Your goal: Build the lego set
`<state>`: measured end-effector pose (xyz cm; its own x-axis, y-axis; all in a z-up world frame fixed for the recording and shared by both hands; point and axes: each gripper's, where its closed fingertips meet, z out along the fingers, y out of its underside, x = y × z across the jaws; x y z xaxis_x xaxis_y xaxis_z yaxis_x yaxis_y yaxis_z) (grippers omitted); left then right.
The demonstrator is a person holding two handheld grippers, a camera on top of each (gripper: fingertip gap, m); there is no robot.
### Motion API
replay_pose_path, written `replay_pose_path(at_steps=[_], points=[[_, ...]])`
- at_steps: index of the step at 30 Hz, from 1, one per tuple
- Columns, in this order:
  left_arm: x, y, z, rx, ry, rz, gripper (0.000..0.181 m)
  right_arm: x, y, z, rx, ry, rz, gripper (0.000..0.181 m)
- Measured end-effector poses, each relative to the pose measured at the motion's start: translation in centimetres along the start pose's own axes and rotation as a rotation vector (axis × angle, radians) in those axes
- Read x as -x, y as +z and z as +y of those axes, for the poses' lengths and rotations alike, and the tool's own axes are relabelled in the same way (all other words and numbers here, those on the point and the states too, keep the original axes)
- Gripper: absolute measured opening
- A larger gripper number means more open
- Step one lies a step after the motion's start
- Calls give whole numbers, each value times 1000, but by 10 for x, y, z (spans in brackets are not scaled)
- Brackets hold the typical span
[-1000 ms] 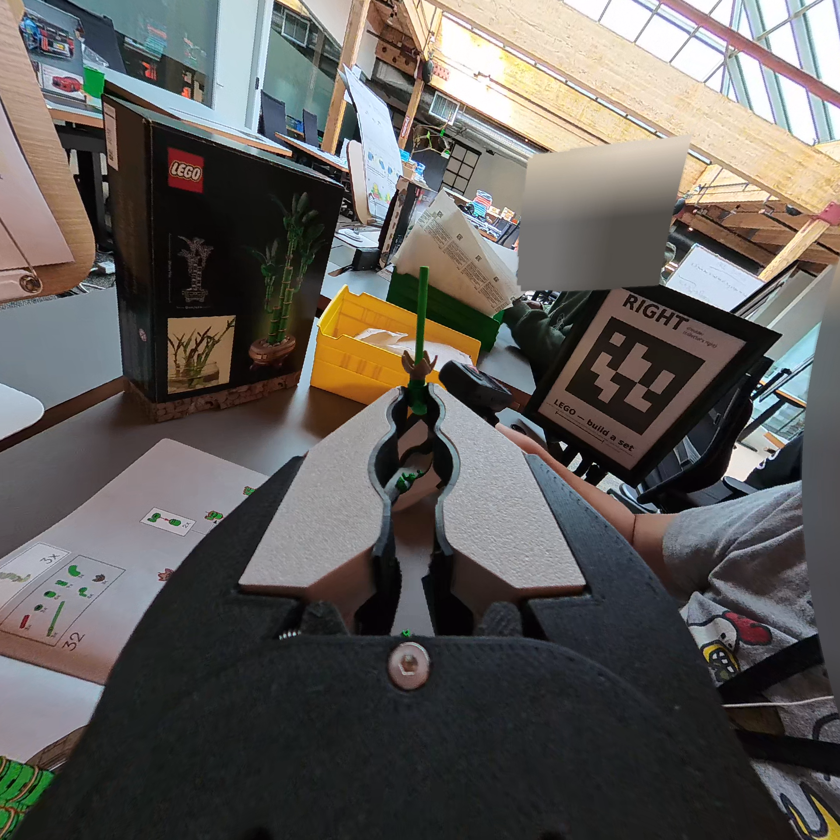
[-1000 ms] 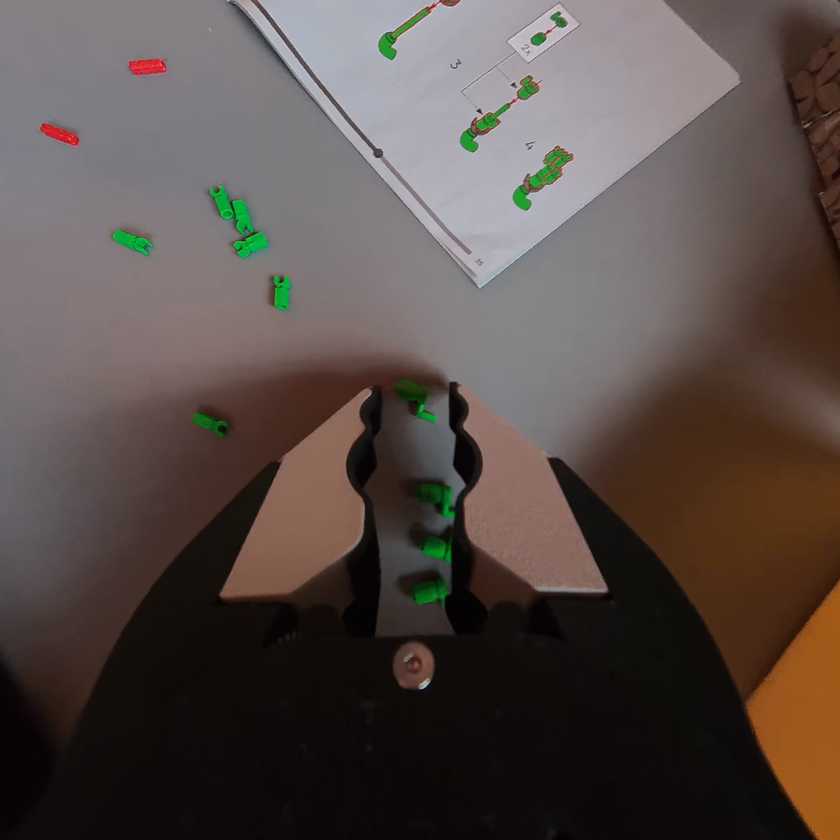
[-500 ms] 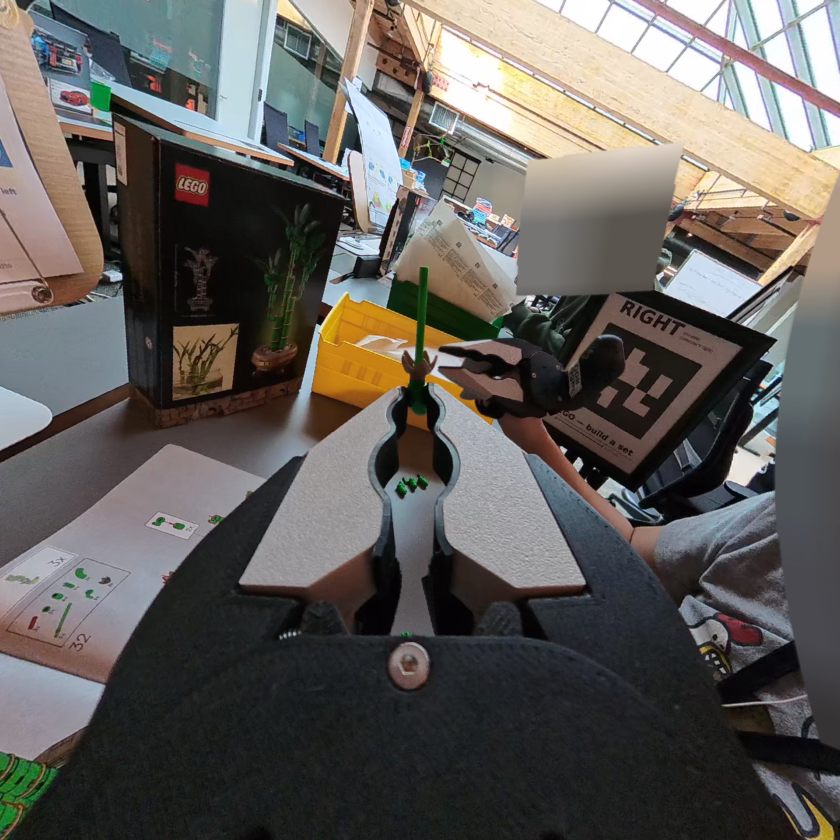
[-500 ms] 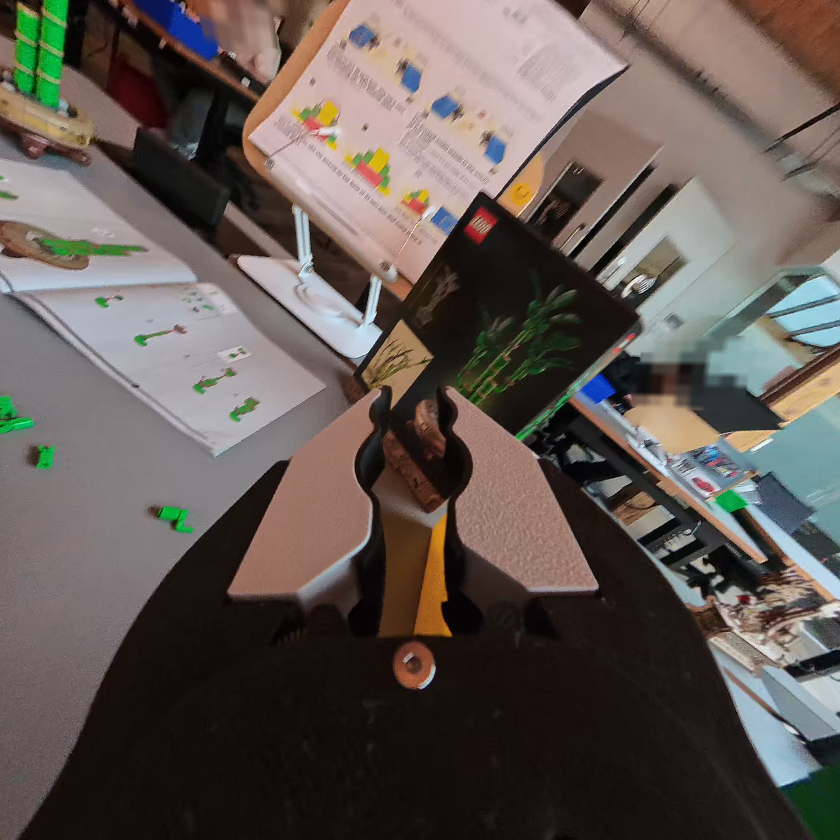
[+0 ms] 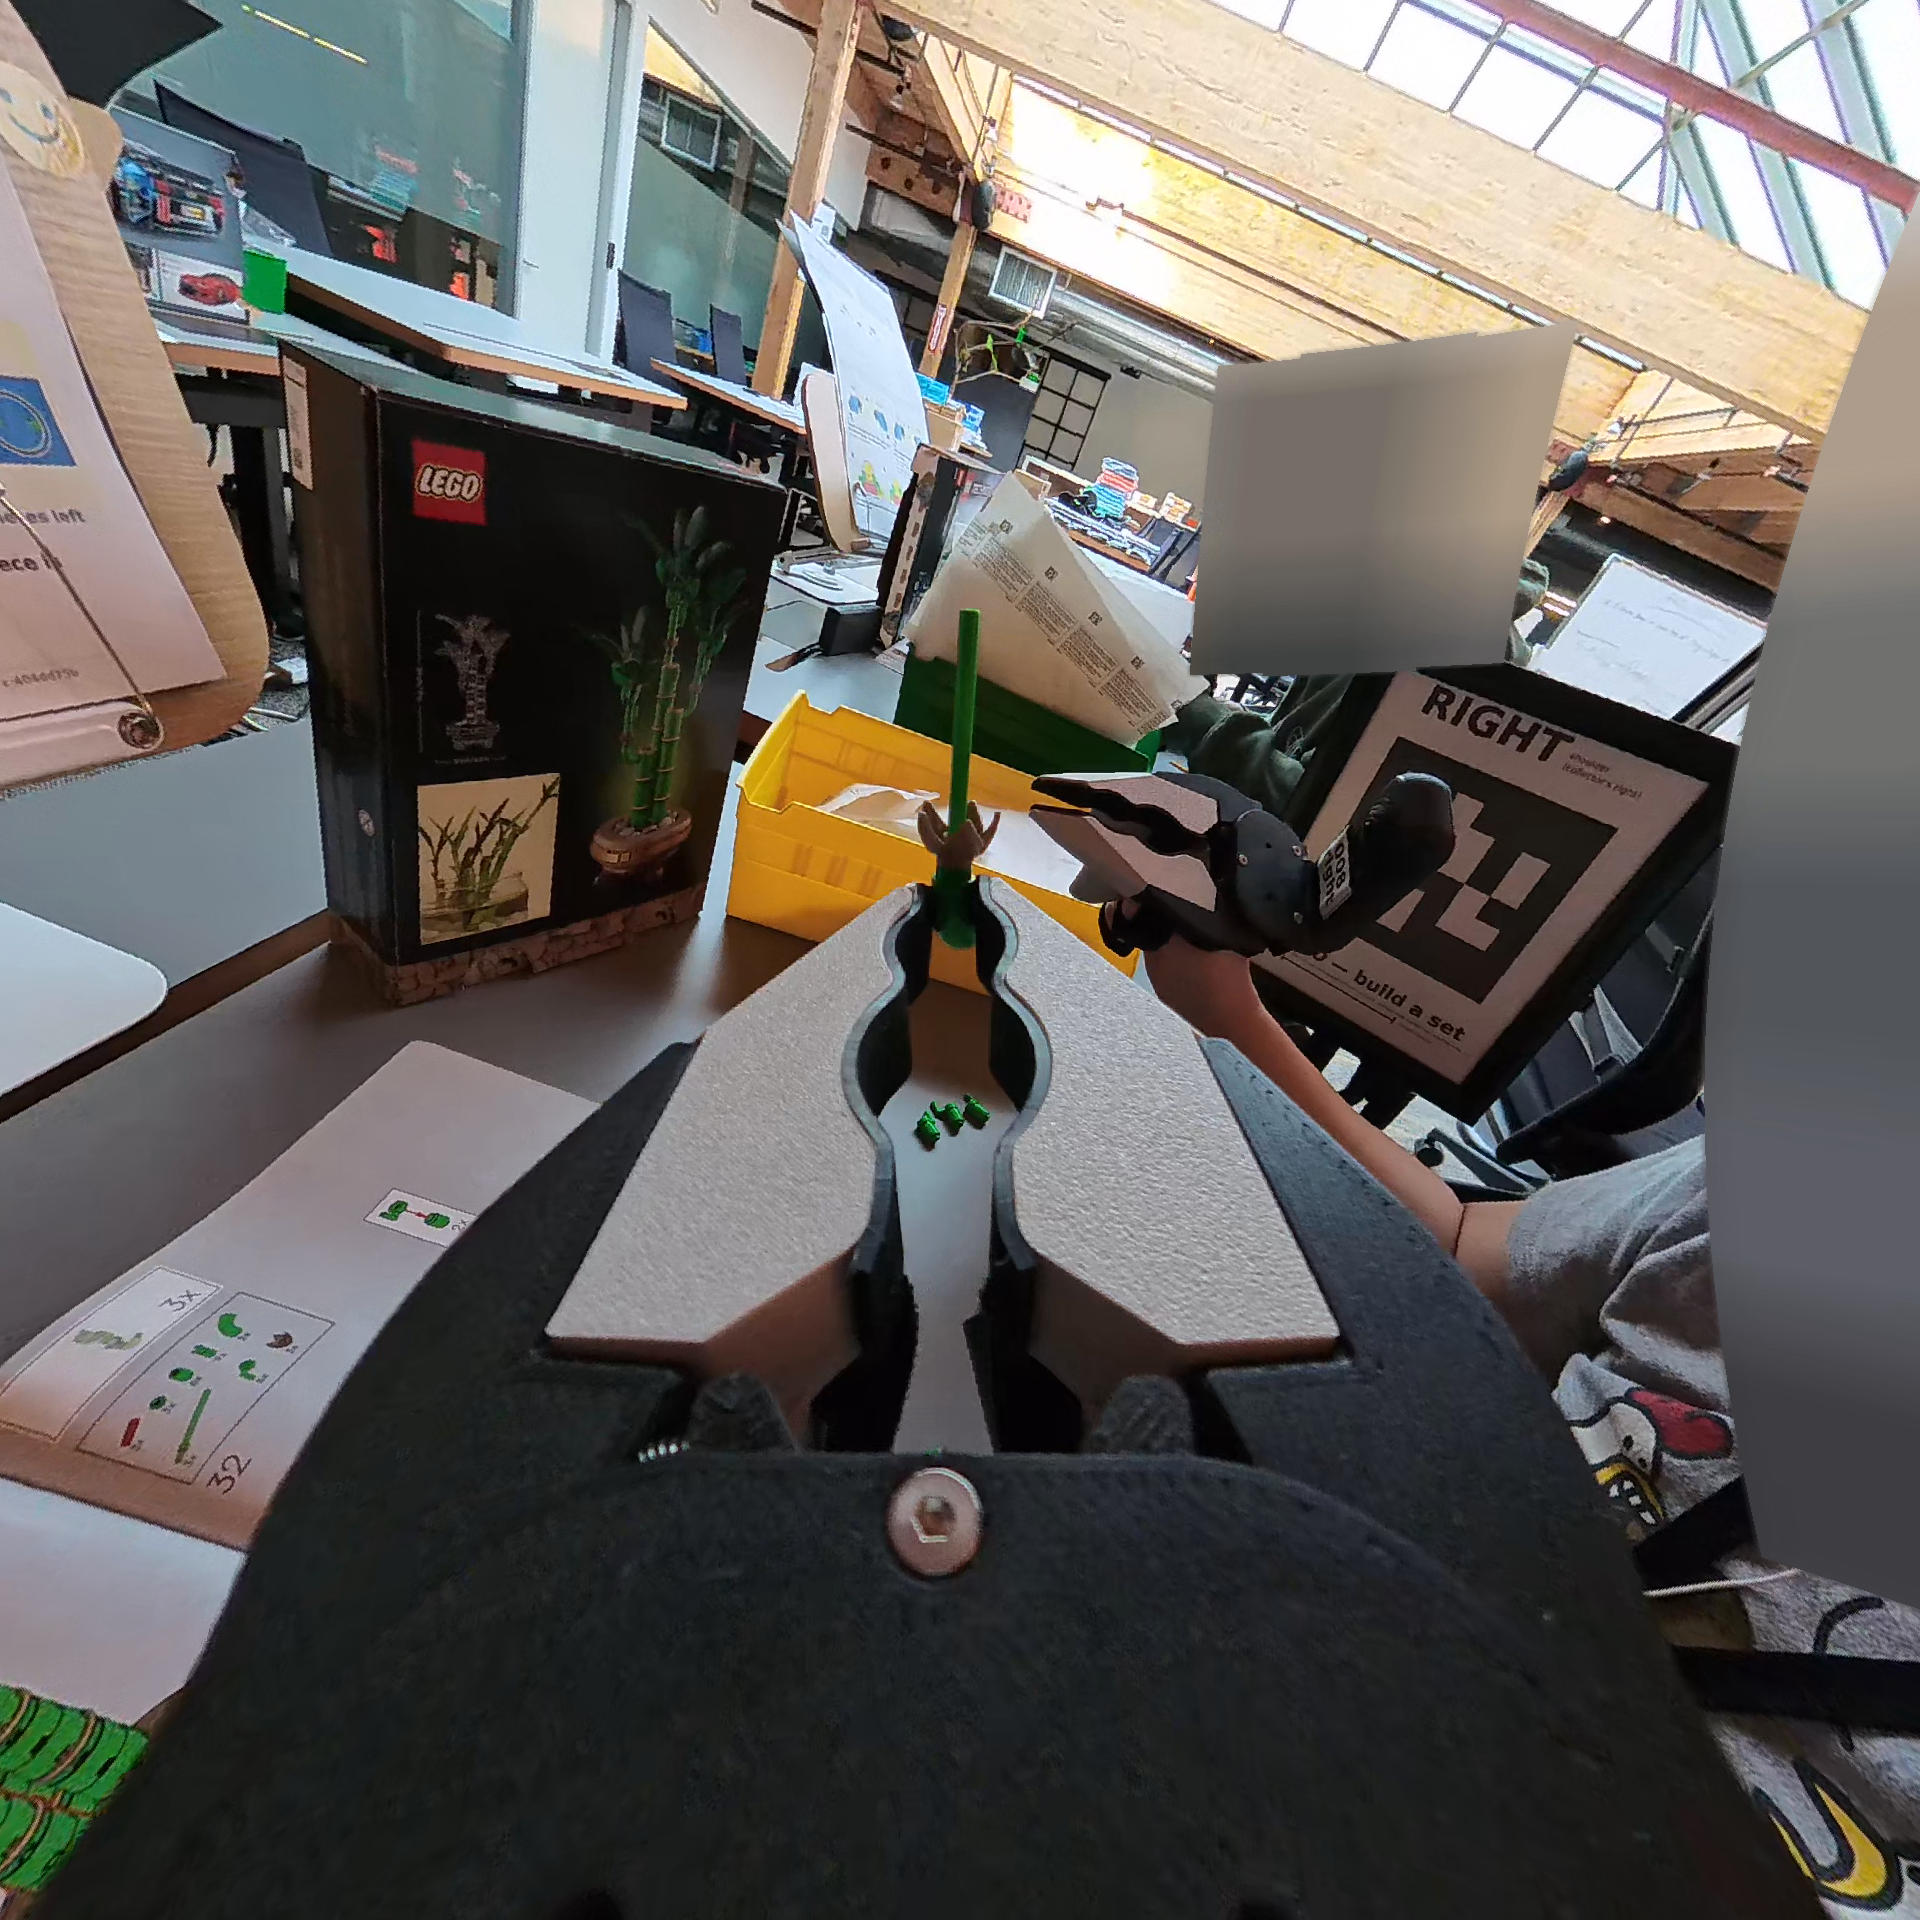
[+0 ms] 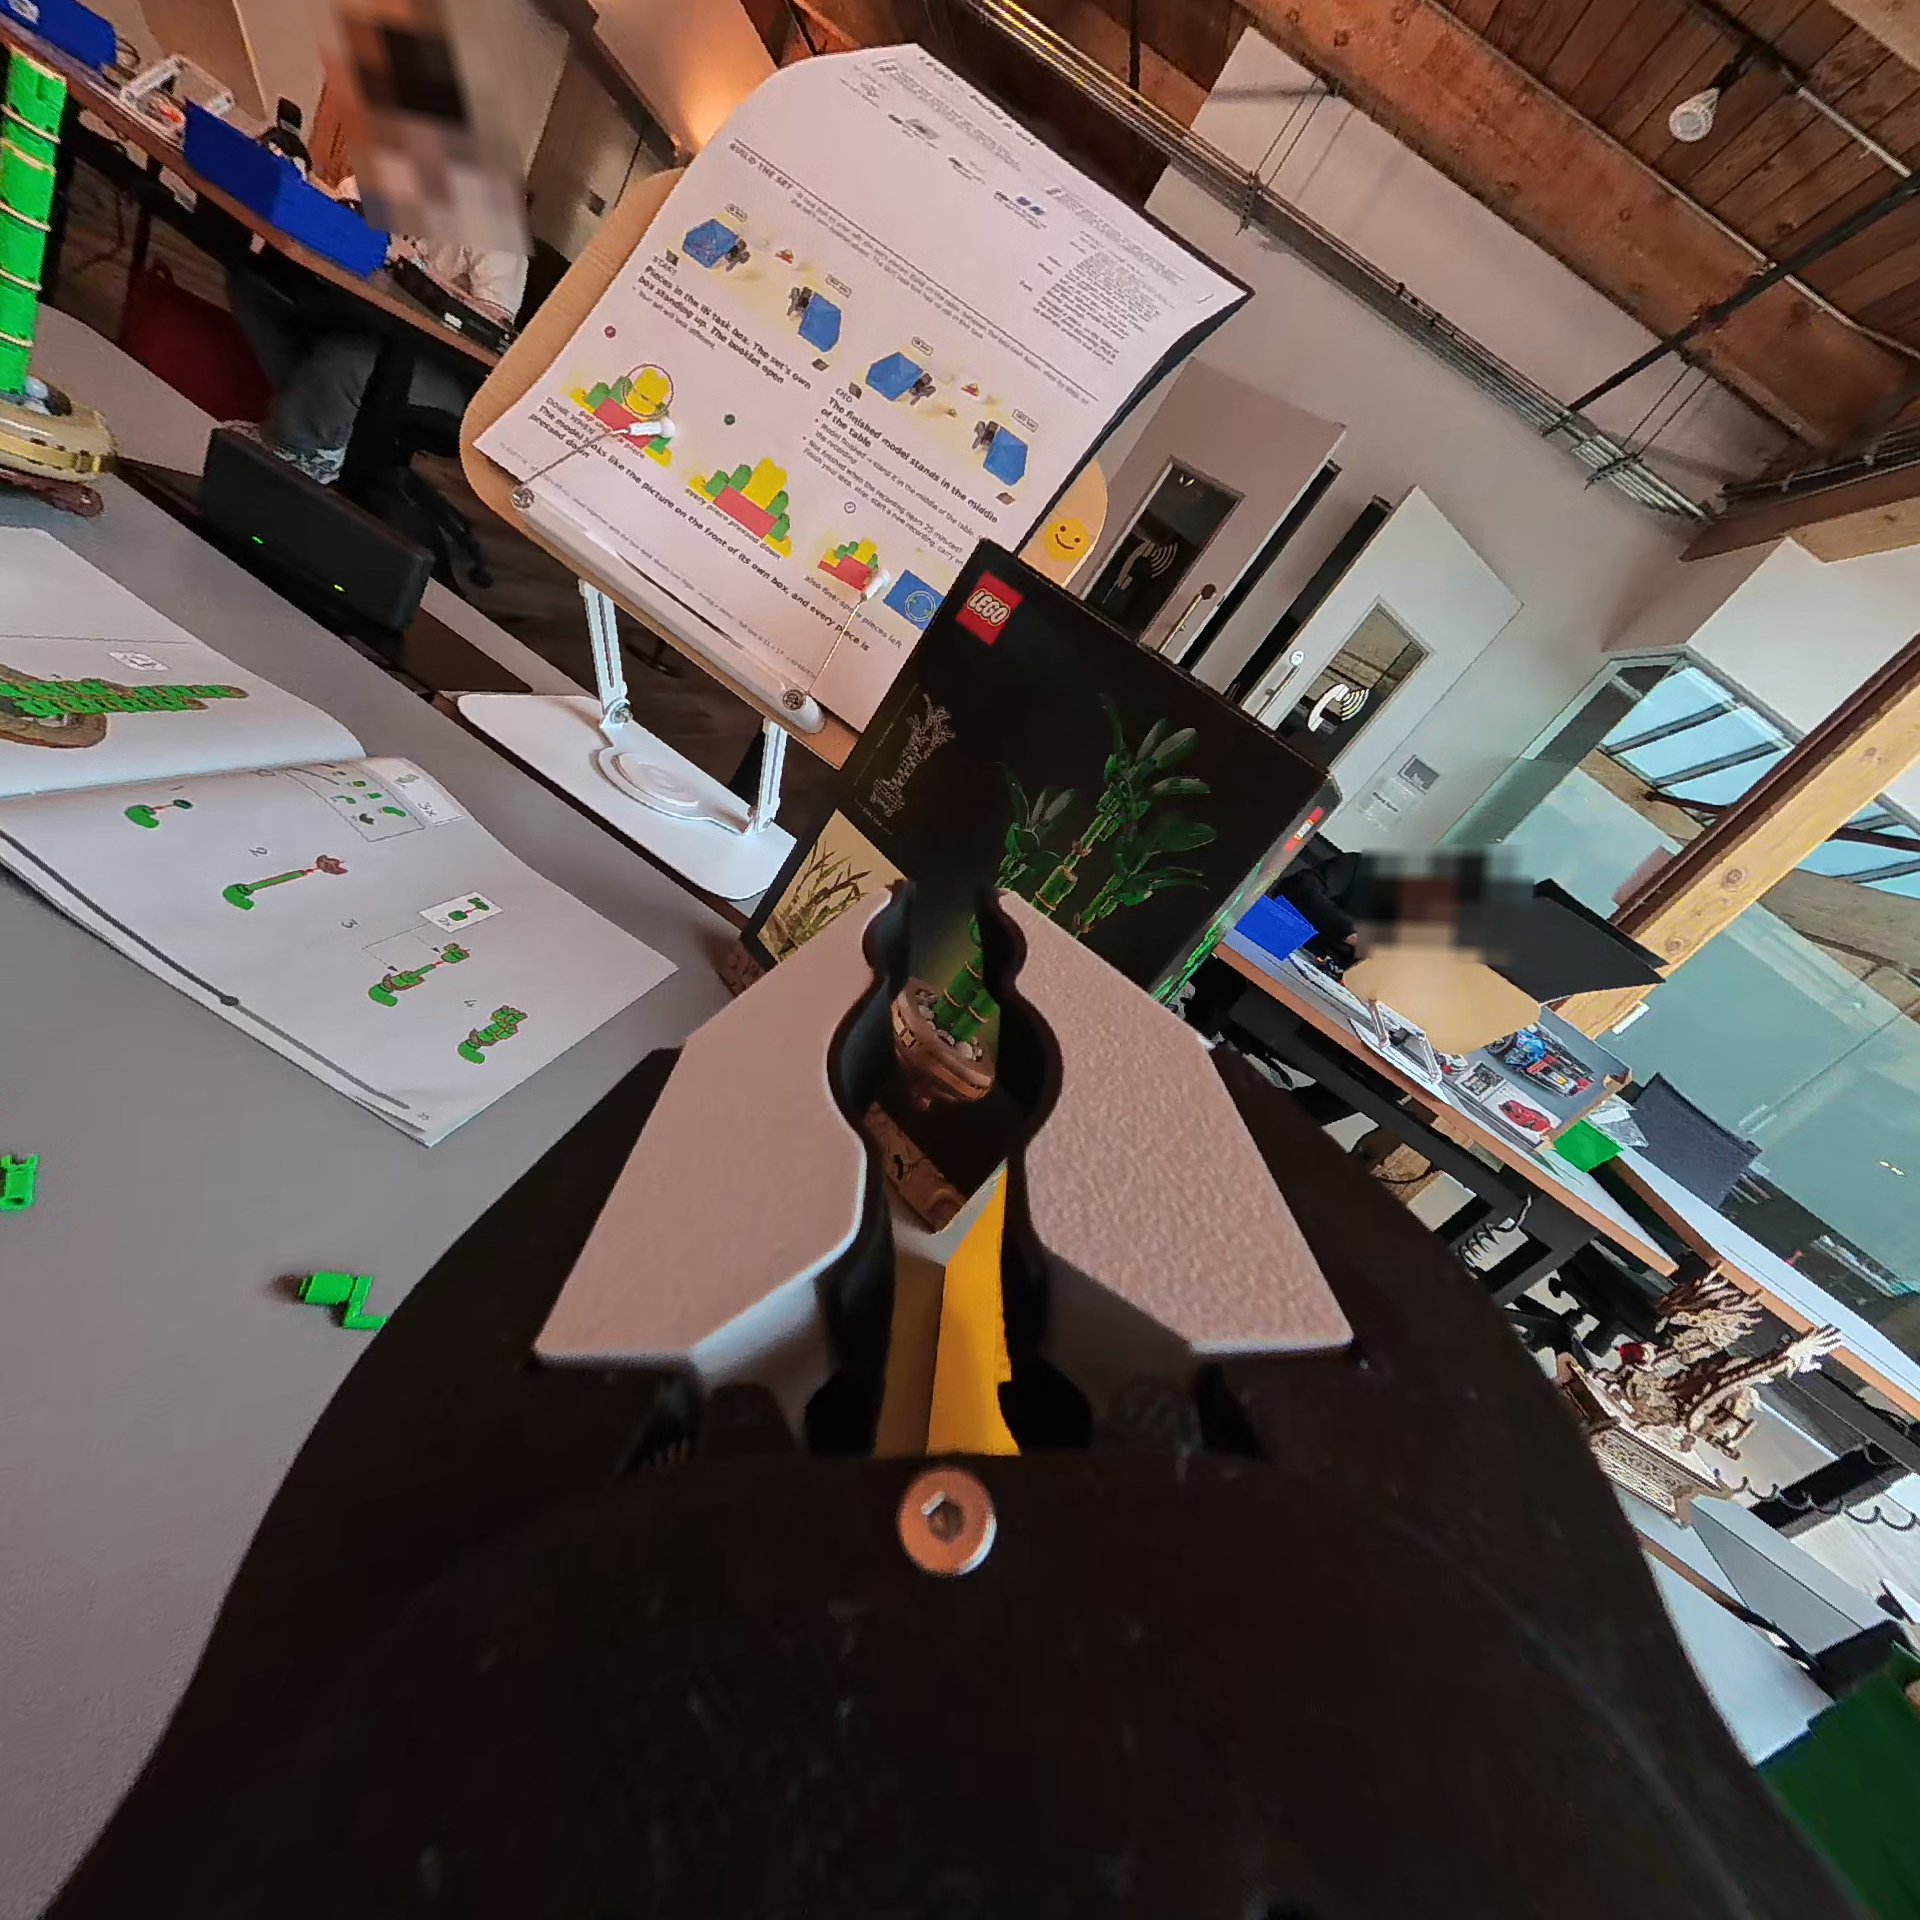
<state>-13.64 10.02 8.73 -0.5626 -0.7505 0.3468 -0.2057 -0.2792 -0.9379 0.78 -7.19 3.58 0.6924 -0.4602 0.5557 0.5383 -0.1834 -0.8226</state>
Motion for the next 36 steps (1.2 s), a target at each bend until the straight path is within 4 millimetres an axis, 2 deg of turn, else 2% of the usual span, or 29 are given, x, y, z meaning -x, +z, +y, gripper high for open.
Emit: replay_pose_path(at_steps=[14, 25, 27, 30, 33, 36], points=[[-1, -3, -3, -5, 15, -8, 6, -3, -1, 3, 21, 19, 3, 11], [0, -6, -7, -15, 17, -16, 6, 11, 8, 24, 131, 33, -88, 11], [0, -7, -7, -16, 19, -19, 6, 27, 11, 37, 200, 84, -187, 11], [1, -8, -7, -17, 18, -21, 6, 80, 8, 72, 421, 269, -488, 13], [1, -8, -8, -19, 17, -19, 6, 115, 4, 93, 554, 268, -616, 18], [0, -7, -7, -16, 17, -17, 6, 146, -2, 105, 650, 273, -716, 24]])
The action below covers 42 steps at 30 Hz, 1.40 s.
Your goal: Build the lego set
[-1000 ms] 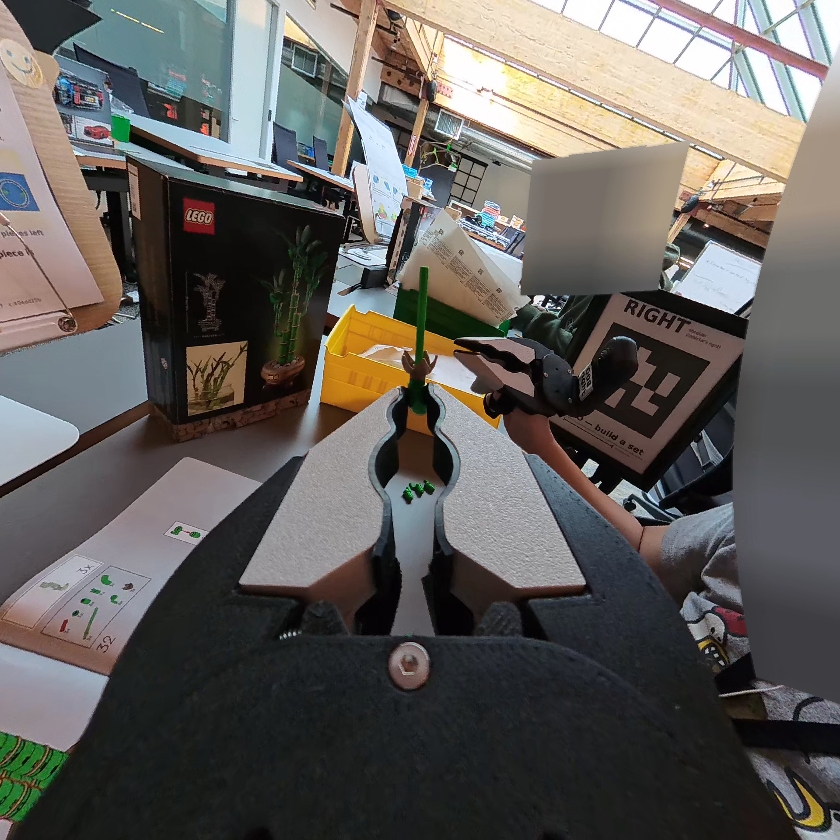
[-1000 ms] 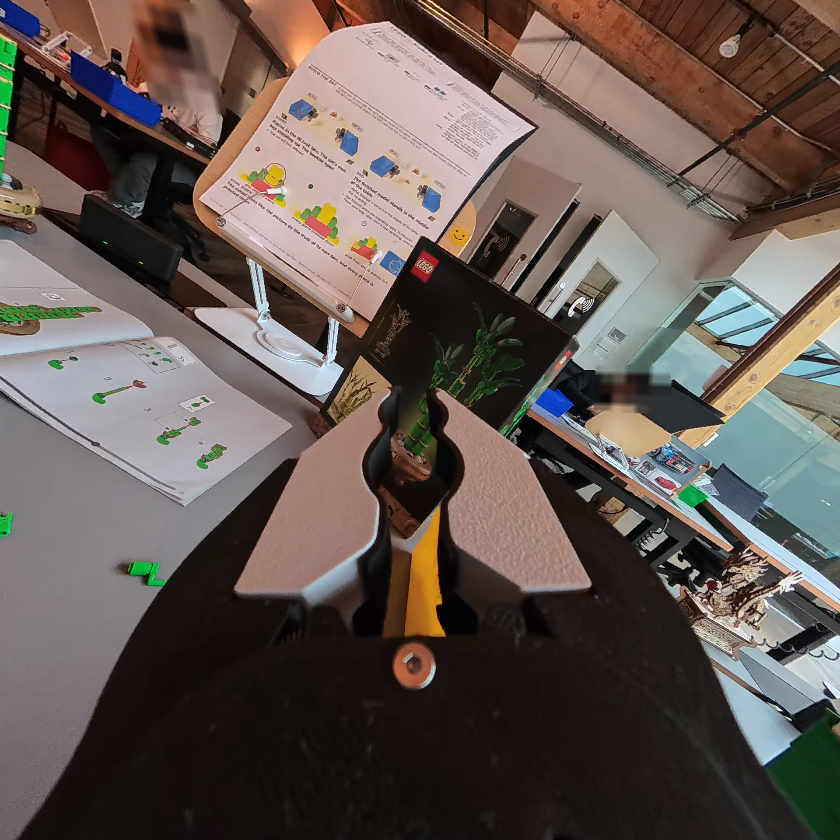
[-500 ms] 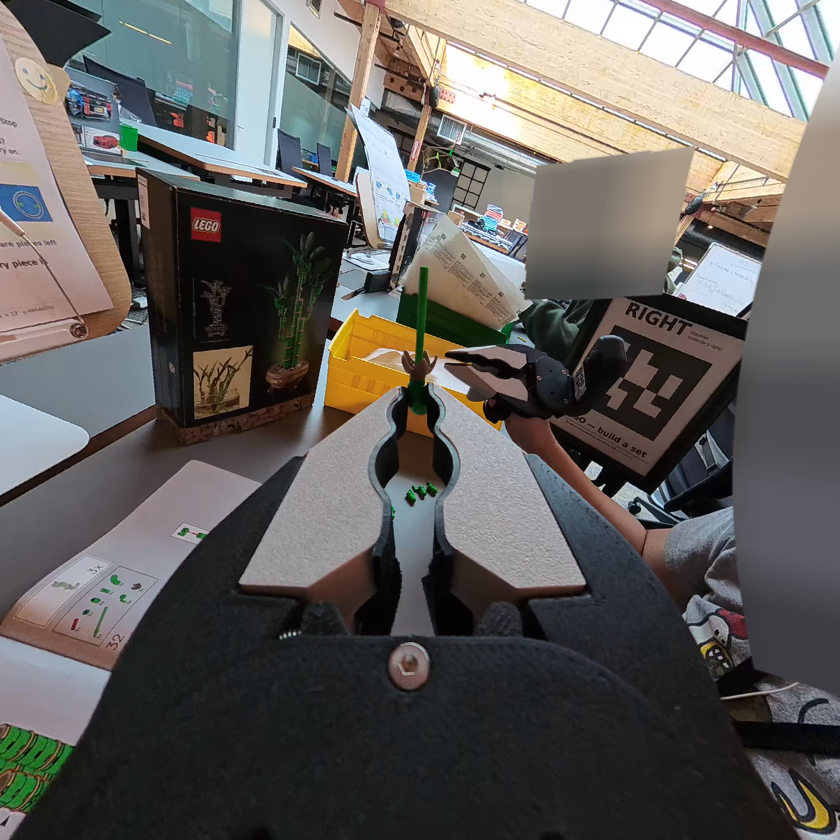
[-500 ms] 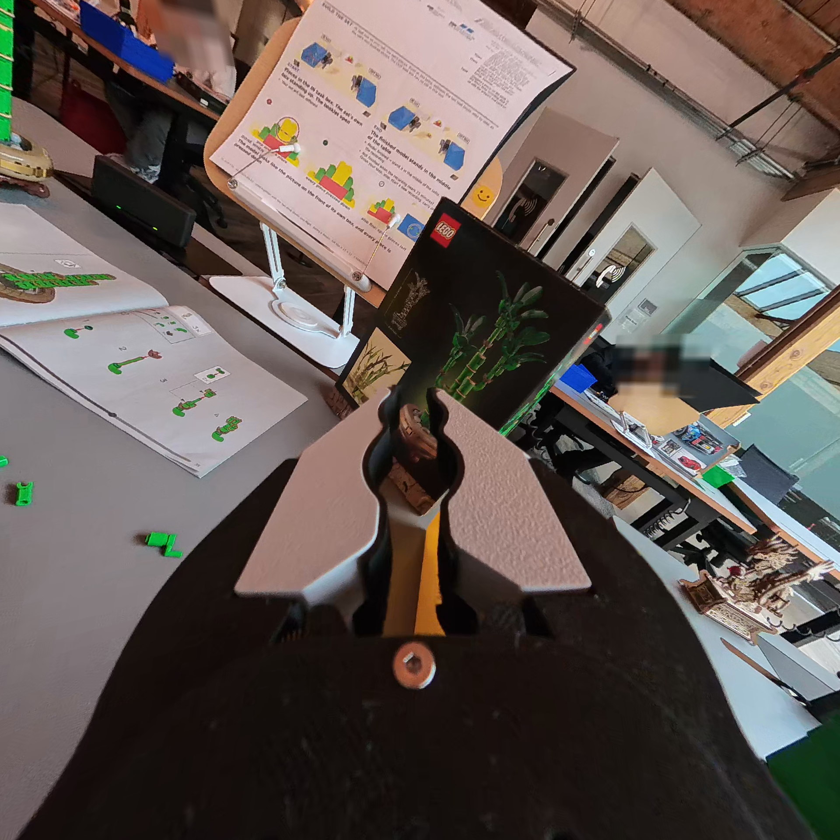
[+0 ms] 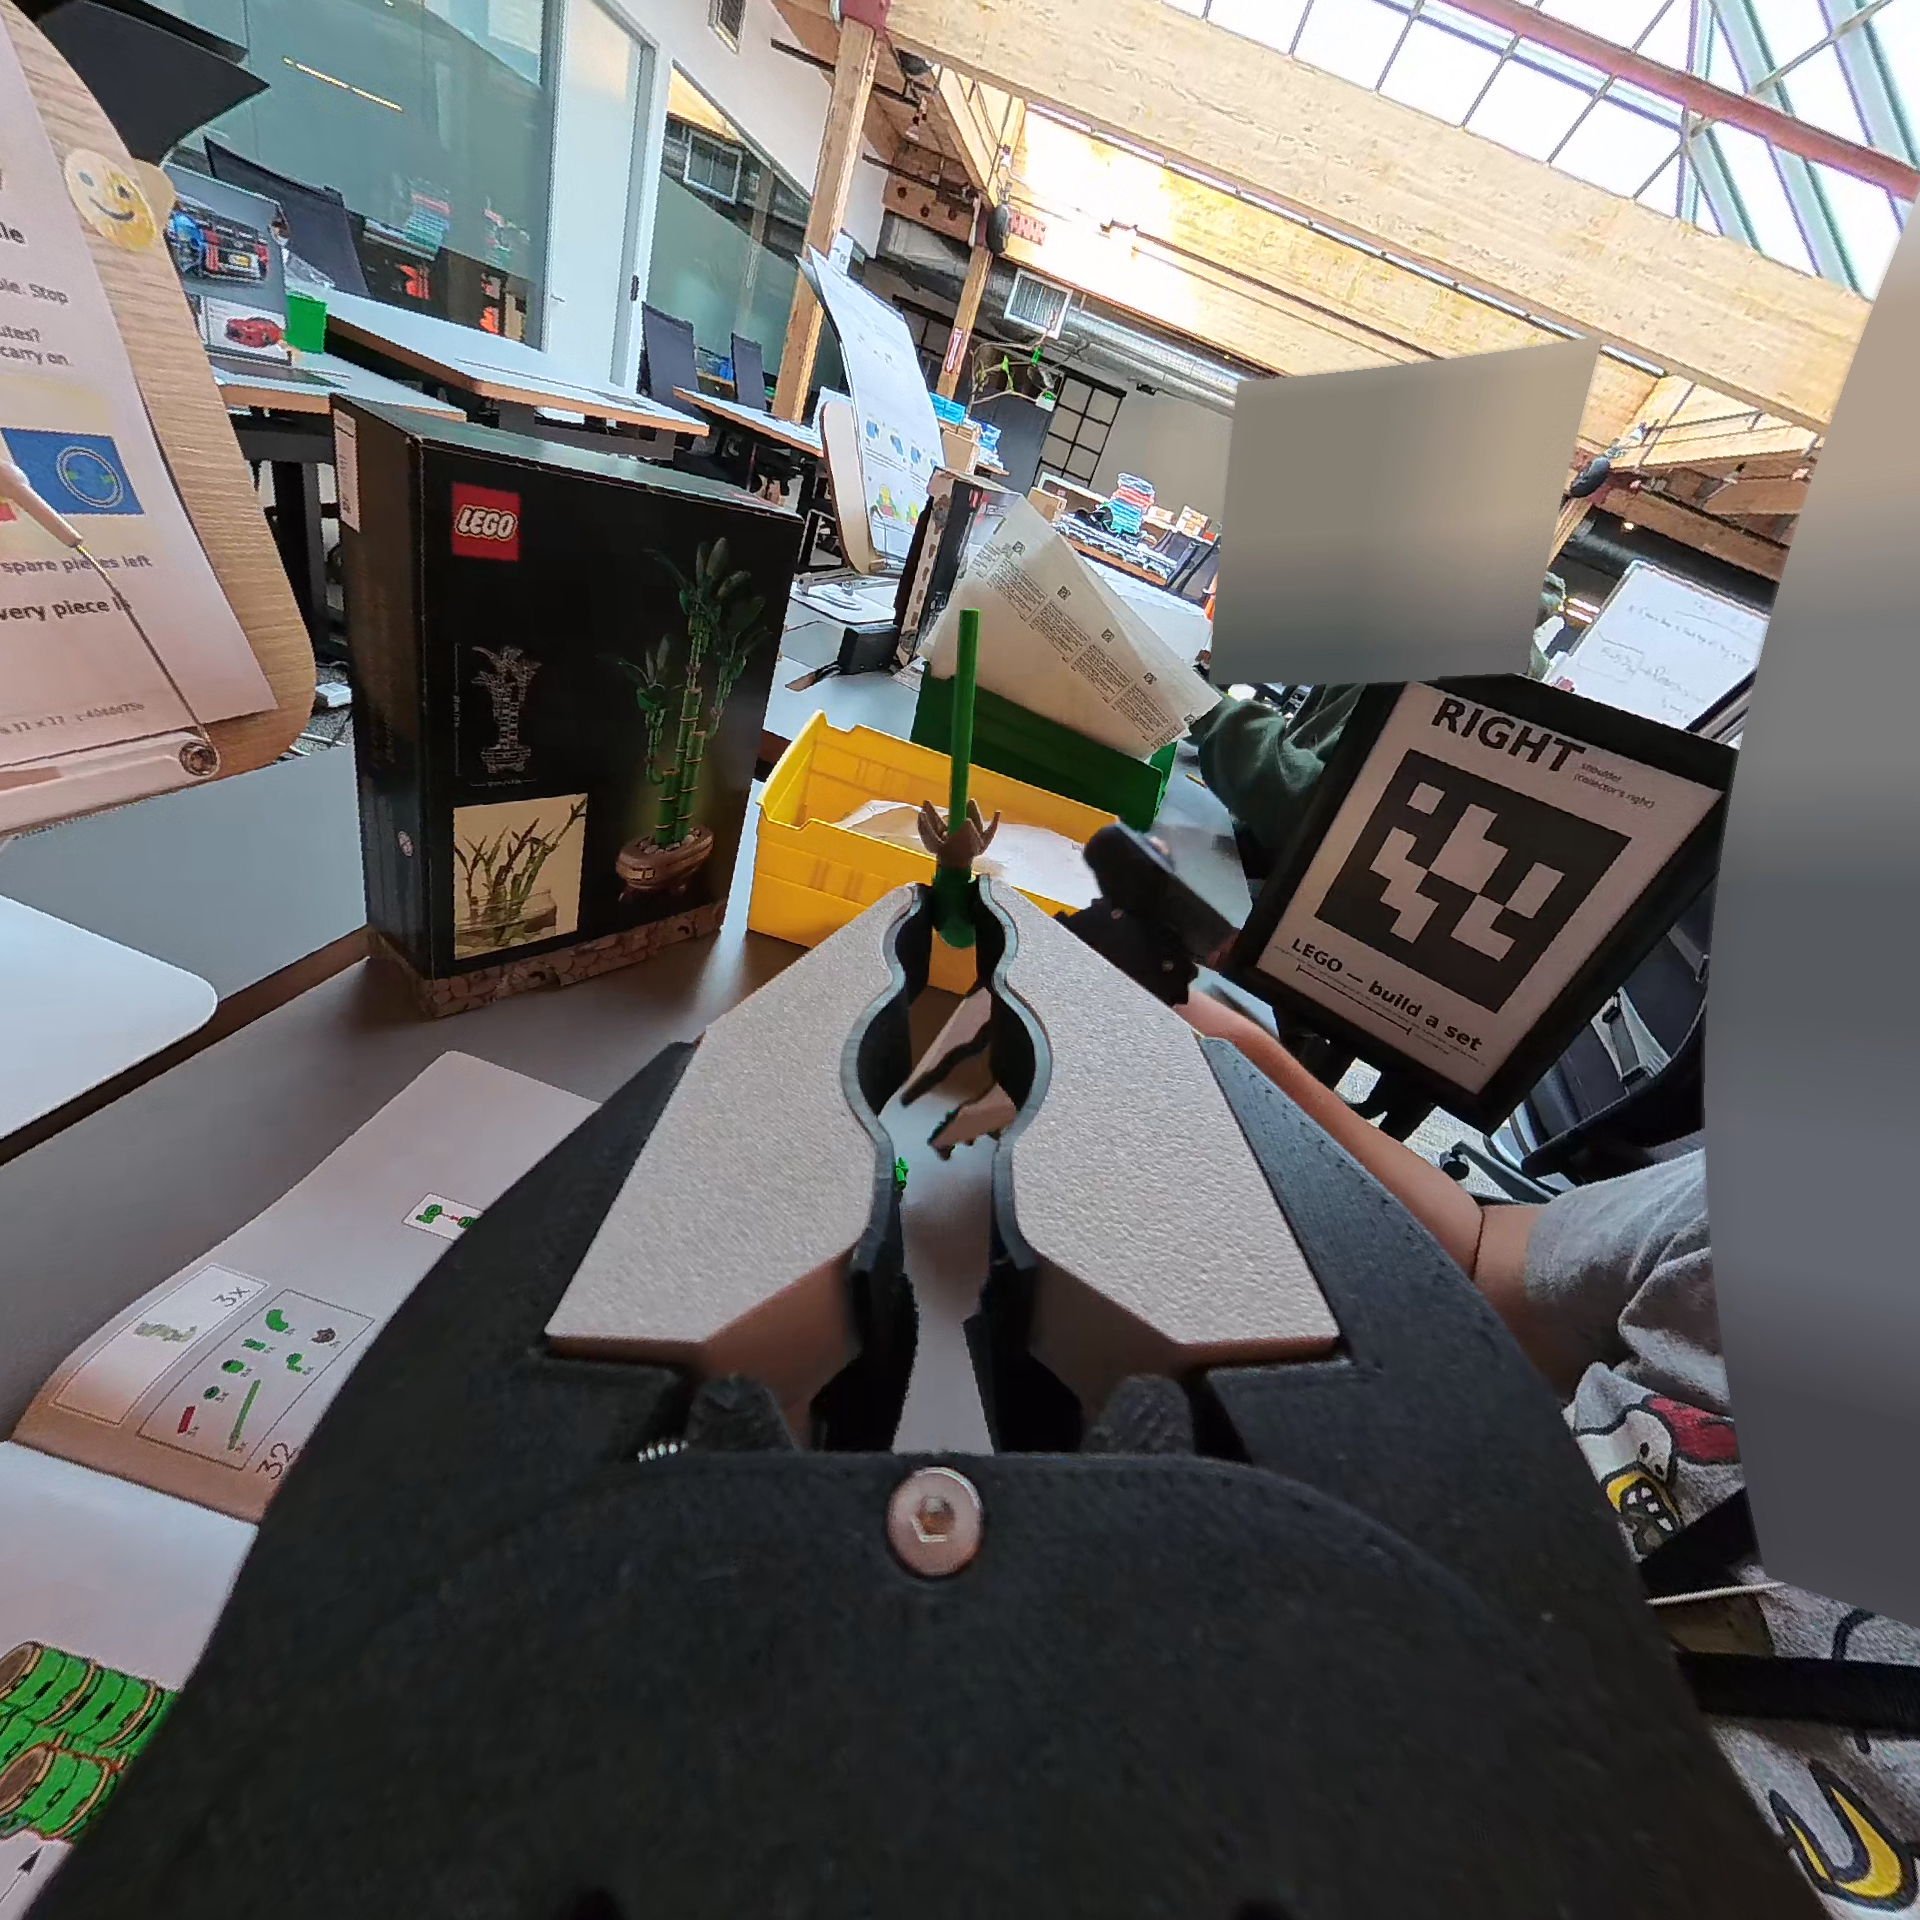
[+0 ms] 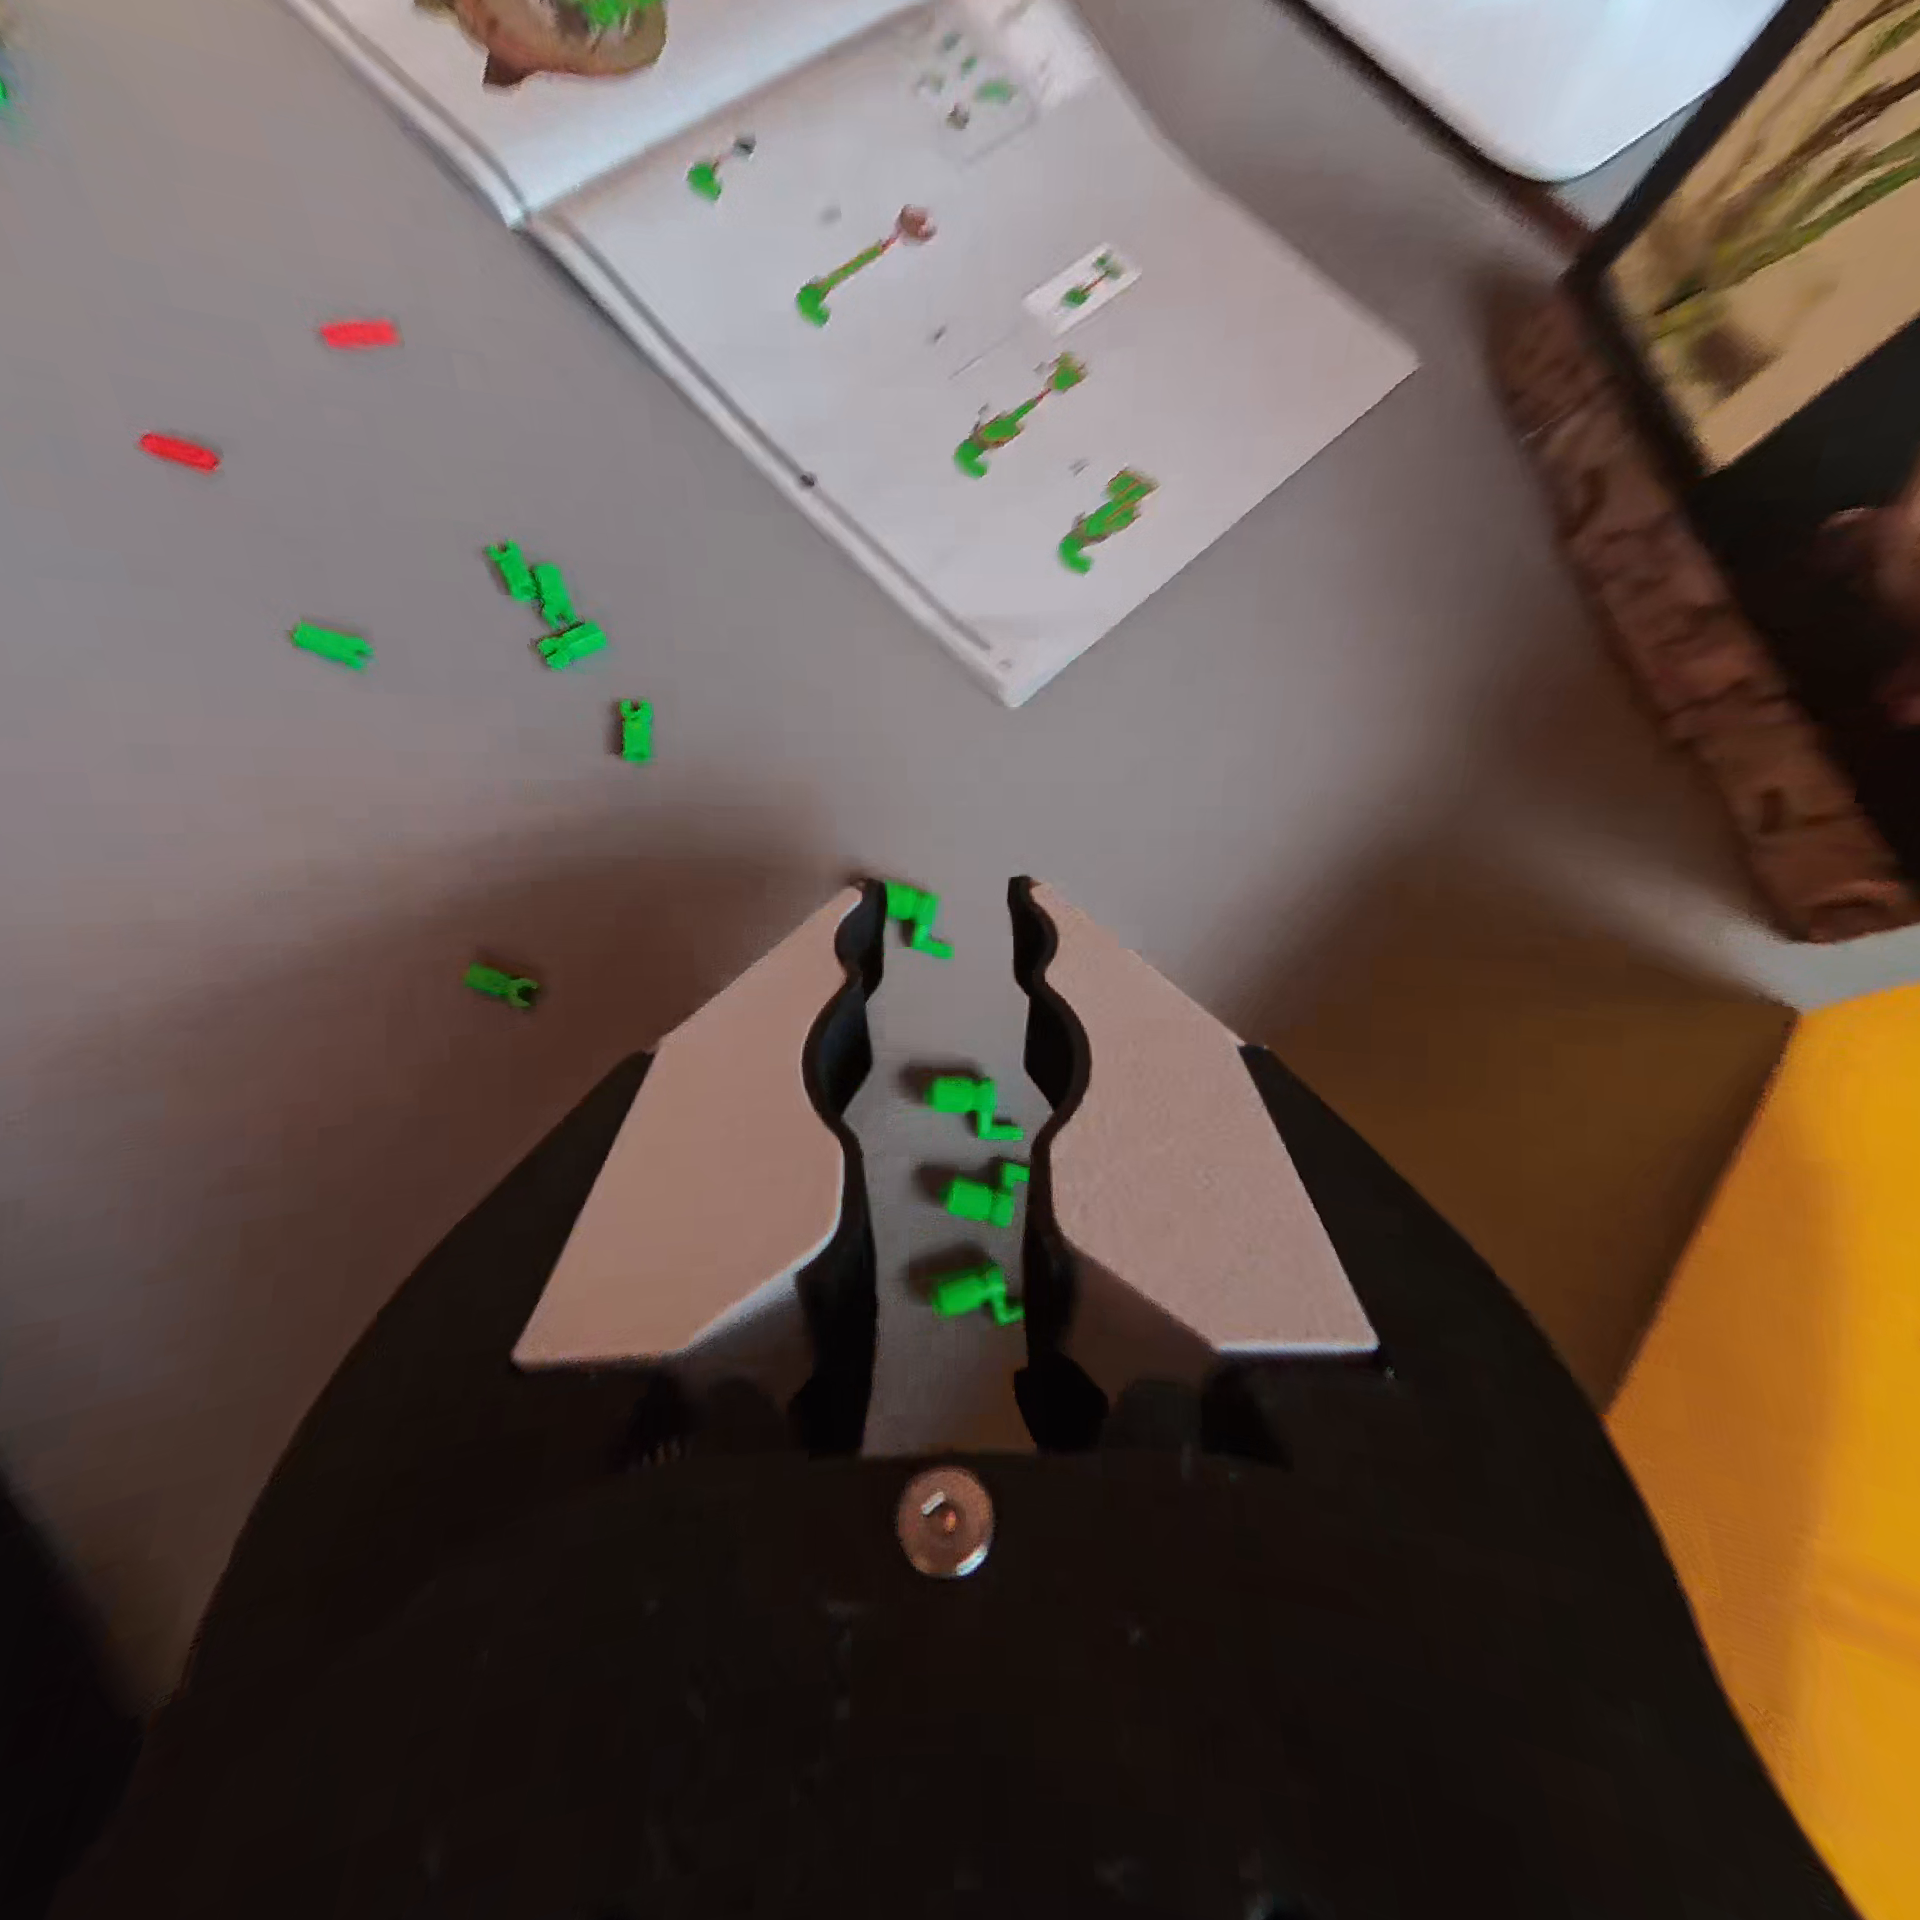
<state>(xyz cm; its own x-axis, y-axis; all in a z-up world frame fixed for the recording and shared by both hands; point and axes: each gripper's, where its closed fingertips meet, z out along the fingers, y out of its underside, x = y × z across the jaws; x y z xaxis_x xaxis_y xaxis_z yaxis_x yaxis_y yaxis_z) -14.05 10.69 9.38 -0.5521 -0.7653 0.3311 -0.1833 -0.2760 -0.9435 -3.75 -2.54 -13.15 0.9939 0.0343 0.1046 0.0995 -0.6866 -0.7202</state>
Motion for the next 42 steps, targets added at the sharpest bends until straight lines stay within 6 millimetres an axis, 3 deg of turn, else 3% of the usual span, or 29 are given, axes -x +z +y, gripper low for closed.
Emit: replay_pose_path(at_steps=[3, 13, 21, 27, 29, 31, 35, 39, 42], points=[[1, 1, 1, 4, -1, 1, 6, 10, 12, 9, 66, -46, -16, 25], [1, 5, 8, 25, -22, 20, 6, 7, 18, 23, 56, -103, -86, 18], [-3, 9, 11, 33, -28, 37, 5, 13, 22, 21, 29, -84, -144, 5], [1, 16, 20, 50, -39, 41, 5, 3, 18, 10, -12, -131, -50, 4], [7, 20, 27, 65, -41, 29, 6, 0, 8, -8, -95, -132, -14, 4], [11, 24, 34, 88, -39, 21, 6, -4, -11, -37, -219, -134, 38, 4], [7, 27, 36, 89, -36, 36, 6, 2, -77, -123, -453, -228, 173, 4], [2, 28, 34, 96, 14, 13, 6, 16, -119, -192, -469, -372, 268, 4], [1, 28, 32, 105, 83, -36, 6, 22, -126, -229, -426, -471, 319, 3]])
